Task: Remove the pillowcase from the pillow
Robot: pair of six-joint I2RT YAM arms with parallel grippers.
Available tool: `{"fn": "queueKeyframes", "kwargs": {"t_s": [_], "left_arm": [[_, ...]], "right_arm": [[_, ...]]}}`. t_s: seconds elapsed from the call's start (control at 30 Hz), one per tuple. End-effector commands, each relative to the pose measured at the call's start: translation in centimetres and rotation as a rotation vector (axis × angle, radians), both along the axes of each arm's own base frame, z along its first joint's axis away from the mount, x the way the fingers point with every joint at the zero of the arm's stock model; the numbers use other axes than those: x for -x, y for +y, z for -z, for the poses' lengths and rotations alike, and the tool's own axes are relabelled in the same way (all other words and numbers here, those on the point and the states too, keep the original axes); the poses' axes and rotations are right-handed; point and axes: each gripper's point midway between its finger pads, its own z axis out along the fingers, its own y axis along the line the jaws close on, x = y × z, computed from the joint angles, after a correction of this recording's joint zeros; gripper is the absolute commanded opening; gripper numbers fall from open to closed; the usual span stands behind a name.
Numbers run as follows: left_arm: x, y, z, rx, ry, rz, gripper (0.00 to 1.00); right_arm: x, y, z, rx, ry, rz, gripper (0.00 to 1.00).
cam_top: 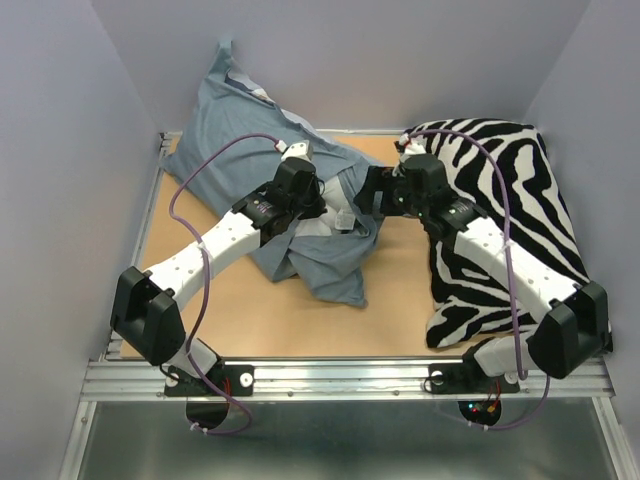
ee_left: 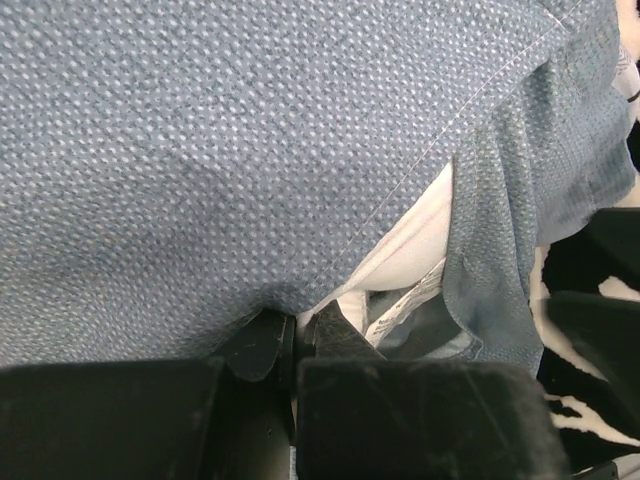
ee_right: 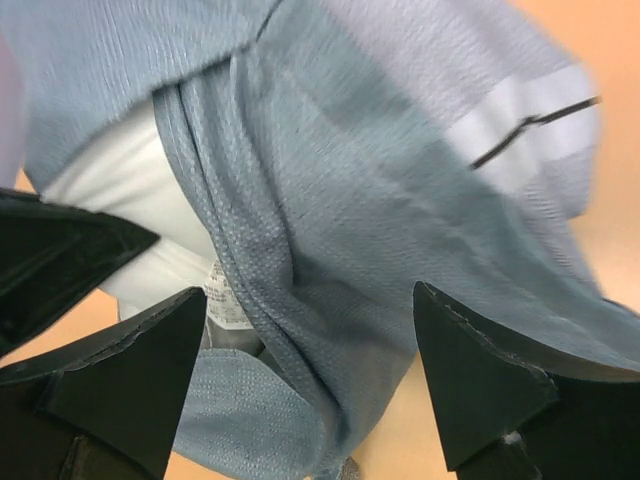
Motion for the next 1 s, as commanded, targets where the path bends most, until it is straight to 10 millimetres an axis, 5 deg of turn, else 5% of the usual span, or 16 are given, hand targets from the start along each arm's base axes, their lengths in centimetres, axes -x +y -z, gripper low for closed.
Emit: {"fn": "queueKeyframes", "kwargs": {"t_s": [0.0, 0.17, 0.27, 0.37, 0.4, 0.5, 0.67, 0.8, 0.97], "left_arm": [[-2.4, -0.6, -7.5, 0.119, -0.201, -0.046, 0.00], [-2.4, -0.8, -7.3, 0.116, -0.199, -0.034, 0.00], [-2.0, -1.1, -7.5, 0.115, -0.202, -0.018, 0.00], [-1.4, -1.0, -7.4, 0.100, -0.201, -0.007, 0.00], [-1.2, -1.1, -7.2, 0.093, -0.200, -0.005, 0.00], [-0.3, -0.5, -6.8, 0.076, -0.193, -0.004, 0.00], [1.4, 0.9, -5.5, 0.060, -0.175, -0.012, 0.00], [3.3, 2.4, -5.1, 0.067, -0.173, -0.020, 0.00], [4.7, 3.6, -6.3, 0.098, -0.201, -0.024, 0.00]], "right_arm": [[-1.0, 0.8, -1.1, 0.054, -0.038, 0.016, 0.89], [-0.7, 1.7, -0.1, 0.094, -0.036, 0.036, 0.90], [-1.6, 0.5, 0.7, 0.129, -0.023, 0.126, 0.84], [-3.2, -1.1, 0.1, 0.175, -0.045, 0.250, 0.59], [-3.5, -1.9, 0.2, 0.204, -0.039, 0.289, 0.41], [-5.0, -4.8, -1.0, 0.268, -0.054, 0.440, 0.23], [-6.9, -10.7, -2.2, 0.262, -0.048, 0.595, 0.15], [-8.4, -15.3, -0.7, 0.245, 0.017, 0.671, 0.10], [-9.1, -15.9, 2.3, 0.231, 0.092, 0.669, 0.09]]}}
